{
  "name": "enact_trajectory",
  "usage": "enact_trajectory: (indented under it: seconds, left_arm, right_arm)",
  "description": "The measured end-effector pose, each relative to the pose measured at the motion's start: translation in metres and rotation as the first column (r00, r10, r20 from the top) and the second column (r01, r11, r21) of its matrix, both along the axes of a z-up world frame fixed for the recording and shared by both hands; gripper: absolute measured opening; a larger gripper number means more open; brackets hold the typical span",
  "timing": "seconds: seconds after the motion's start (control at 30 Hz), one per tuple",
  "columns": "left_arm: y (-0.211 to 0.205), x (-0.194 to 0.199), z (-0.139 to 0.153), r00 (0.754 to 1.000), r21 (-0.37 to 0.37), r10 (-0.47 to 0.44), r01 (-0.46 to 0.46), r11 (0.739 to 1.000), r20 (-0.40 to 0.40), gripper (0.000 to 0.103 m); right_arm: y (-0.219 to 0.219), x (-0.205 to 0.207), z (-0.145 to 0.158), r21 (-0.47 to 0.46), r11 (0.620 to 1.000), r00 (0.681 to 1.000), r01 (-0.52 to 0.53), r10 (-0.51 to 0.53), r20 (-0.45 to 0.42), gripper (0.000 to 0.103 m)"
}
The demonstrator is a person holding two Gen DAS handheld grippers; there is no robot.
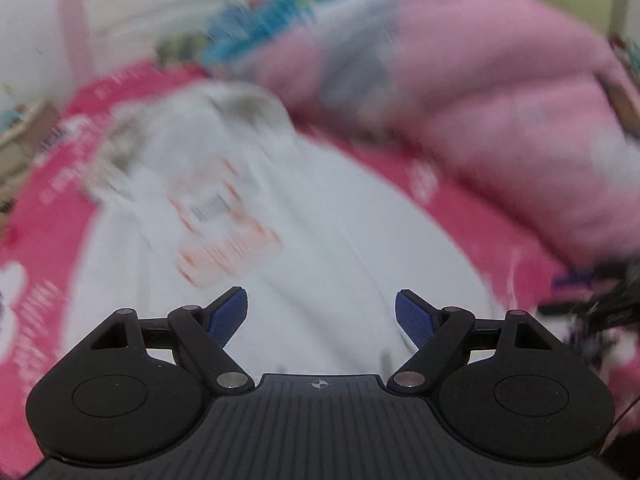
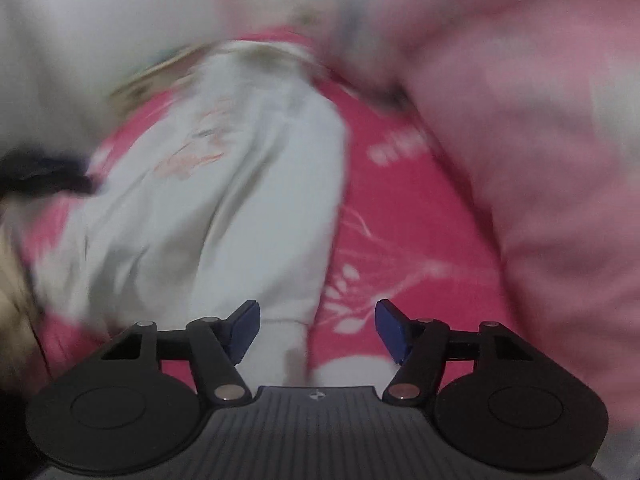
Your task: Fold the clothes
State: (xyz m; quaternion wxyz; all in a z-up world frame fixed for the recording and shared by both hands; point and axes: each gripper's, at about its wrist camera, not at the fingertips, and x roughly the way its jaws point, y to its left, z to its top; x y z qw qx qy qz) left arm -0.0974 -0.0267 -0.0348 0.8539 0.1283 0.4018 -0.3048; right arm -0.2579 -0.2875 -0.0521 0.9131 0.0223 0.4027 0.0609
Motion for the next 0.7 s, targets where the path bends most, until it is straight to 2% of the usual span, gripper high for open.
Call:
enact_trajectory:
  seconds: [0.07,0.1,0.27,0.43,0.53,0.63,0.67,0.7]
  left_arm:
    - [-0.006,-0.002,-0.024,0.999,0.000,-0.018,0.018,1.000,-0.044,0.081]
    - [-0.009,-0.001,-0.034,0.998,0.003,-0.017,0.018,1.000,-0.057,0.080]
    - [-0.017,0.006,-0.060,0.998,0.019,0.006,-0.005,1.000,-0.063,0.079]
    - [-0.019,0.009,-0.072,0.997,0.036,0.027,-0.024,0.999,-0.068,0.079]
    - [-0.020,0.009,-0.084,0.997,0.079,0.040,-0.034,0.996,-0.071,0.079]
    - [-0.017,0.011,-0.089,0.994,0.075,0.062,-0.055,0.996,-0.091,0.080]
    - [-0.016,0.011,-0.090,0.993,0.071,0.065,-0.059,0.996,-0.095,0.080]
    - [-0.015,0.011,-0.090,0.993,0.067,0.068,-0.061,0.996,-0.097,0.080]
  right_arm:
    - [0.015,-0.011,0.005,-0.132,0.980,0.988,-0.148,0.154,0.032,0.067]
    - [0.020,-0.015,0.004,-0.169,0.963,0.975,-0.210,0.218,0.029,0.067]
    - [0.044,-0.015,-0.014,-0.231,0.862,0.891,-0.452,0.449,-0.065,0.065]
    - [0.070,0.000,-0.032,-0.286,0.748,0.795,-0.600,0.598,-0.104,0.065]
    - [0.083,0.004,-0.040,-0.344,0.704,0.768,-0.622,0.634,-0.089,0.066]
    - [0.090,0.007,-0.061,-0.387,0.679,0.768,-0.624,0.626,-0.139,0.064]
    - [0.090,0.008,-0.066,-0.393,0.684,0.777,-0.614,0.612,-0.150,0.057]
    - [0.085,0.010,-0.062,-0.370,0.718,0.798,-0.590,0.586,-0.137,0.044]
